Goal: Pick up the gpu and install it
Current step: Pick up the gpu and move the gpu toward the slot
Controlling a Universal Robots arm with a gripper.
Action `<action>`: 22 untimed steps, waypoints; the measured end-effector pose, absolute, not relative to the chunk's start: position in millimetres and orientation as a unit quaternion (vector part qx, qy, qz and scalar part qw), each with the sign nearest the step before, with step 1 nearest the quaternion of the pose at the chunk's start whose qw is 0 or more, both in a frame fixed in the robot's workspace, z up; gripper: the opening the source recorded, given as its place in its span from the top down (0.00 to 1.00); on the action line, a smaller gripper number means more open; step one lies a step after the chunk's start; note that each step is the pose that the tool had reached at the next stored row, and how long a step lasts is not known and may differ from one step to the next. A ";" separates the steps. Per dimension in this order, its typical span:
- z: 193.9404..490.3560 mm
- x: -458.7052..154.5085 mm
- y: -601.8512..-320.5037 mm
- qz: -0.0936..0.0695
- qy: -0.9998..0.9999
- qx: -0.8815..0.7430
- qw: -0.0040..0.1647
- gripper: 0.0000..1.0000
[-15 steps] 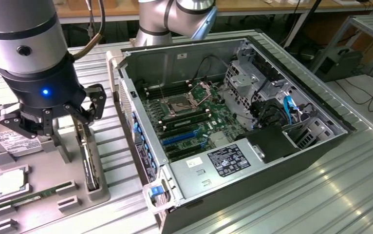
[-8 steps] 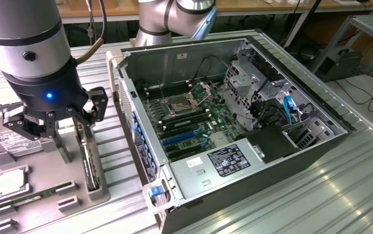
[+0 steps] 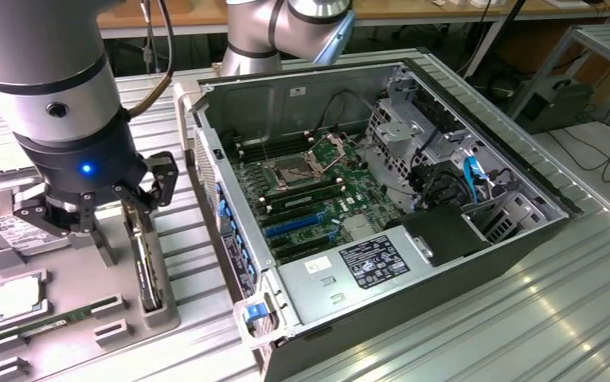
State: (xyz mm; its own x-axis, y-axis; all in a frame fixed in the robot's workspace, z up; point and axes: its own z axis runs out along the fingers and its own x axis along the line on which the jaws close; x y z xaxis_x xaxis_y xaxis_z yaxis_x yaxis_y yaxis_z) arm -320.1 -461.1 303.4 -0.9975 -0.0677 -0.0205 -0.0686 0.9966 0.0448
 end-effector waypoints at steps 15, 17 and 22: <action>282.5 -320.1 -461.2 0.023 0.999 -0.034 0.009 0.44; 279.4 -320.2 -461.2 0.023 0.999 -0.034 0.009 0.44; 271.7 -320.1 -461.3 0.023 0.999 -0.034 0.009 0.44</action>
State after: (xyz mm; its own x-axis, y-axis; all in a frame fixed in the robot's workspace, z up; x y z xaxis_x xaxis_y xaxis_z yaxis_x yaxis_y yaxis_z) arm -320.1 -461.3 271.7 -0.9975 -0.0676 -0.0204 -0.0685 0.9966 0.0447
